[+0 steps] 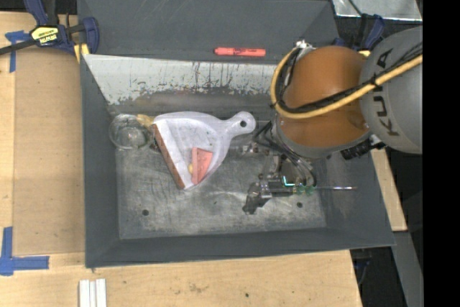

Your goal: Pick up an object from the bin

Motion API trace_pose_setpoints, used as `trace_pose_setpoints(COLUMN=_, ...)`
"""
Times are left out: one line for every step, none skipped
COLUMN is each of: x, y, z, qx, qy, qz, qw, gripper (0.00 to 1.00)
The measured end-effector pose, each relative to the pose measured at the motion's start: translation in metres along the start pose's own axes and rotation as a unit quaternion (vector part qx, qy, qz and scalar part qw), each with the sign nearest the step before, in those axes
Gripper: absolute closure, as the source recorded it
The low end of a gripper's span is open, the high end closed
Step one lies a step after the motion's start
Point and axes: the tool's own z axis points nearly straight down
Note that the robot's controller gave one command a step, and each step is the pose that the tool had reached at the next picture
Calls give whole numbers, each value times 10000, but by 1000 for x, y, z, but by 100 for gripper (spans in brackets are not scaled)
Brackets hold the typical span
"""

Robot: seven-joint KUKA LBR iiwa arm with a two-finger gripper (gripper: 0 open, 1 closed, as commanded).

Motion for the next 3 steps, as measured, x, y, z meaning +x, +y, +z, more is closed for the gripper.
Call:
trace_pose_setpoints(x=-2, y=0, z=-4, qx=-4, qy=-38, qz=5, qw=10000, gripper=0)
trace_pose_setpoints(x=-11, y=16, z=-2, qx=10, qy=-34, qz=-279, qw=9996, gripper=0)
trace_pose_setpoints(x=-6, y=29, z=0, qx=-22, qy=-42, qz=-738, qw=9973, gripper=0)
